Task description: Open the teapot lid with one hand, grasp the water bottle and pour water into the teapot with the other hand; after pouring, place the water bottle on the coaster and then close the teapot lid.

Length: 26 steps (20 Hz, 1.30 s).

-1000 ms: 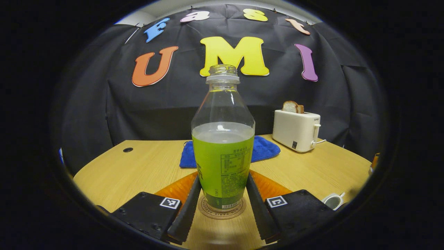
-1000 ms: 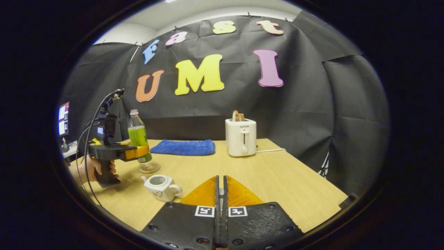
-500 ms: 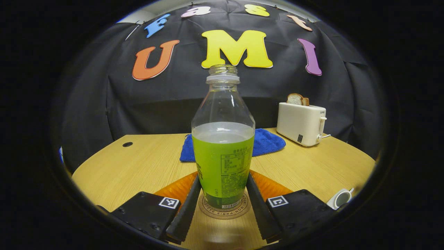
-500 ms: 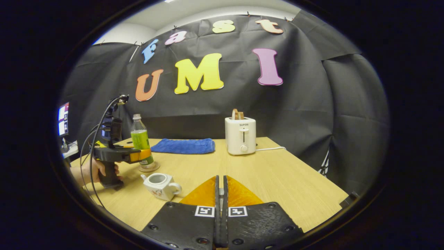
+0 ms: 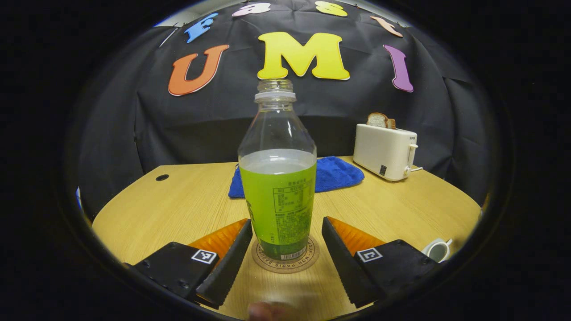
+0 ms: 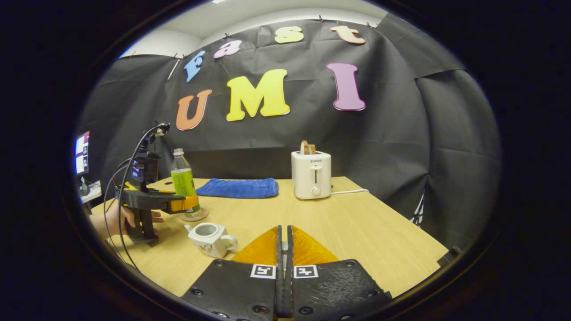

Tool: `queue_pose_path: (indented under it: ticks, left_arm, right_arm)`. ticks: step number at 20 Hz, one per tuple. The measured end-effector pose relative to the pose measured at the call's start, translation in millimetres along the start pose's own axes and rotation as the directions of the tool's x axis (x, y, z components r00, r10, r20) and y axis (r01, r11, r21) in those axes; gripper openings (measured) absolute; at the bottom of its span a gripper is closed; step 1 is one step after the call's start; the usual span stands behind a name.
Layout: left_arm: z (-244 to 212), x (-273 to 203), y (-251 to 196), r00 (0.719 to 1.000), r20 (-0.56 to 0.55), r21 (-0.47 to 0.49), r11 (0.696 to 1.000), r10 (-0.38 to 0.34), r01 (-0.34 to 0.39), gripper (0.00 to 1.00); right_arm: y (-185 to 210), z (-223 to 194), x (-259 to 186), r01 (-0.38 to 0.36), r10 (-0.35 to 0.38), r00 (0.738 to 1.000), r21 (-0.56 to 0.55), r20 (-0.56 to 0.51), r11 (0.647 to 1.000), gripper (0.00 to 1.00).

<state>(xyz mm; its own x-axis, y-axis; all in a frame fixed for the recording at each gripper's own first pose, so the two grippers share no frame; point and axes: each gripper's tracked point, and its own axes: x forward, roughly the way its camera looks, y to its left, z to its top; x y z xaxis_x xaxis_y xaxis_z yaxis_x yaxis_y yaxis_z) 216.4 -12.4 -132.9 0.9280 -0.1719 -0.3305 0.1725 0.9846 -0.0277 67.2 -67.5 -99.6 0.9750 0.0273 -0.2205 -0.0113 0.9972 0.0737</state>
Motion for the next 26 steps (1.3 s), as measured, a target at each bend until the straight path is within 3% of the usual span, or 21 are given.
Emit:
queue_pose_path:
  ticks: [6,16,26]
  left_arm:
    - [-6,-52,9,0.999,-0.020,-0.033,0.999,0.029,-0.030,0.98]
    - [21,-154,36,0.986,0.093,-0.053,0.989,0.140,-0.136,0.98]
    - [23,-210,53,0.958,0.173,-0.062,0.973,0.229,-0.222,0.97]
  right_arm:
    - [28,15,1,-0.056,0.057,0.998,-0.030,0.030,0.998,0.00]
    - [97,37,41,-0.208,0.213,0.975,-0.085,0.059,0.974,0.00]
    - [142,6,66,-0.299,0.301,0.954,-0.110,0.003,0.948,0.00]
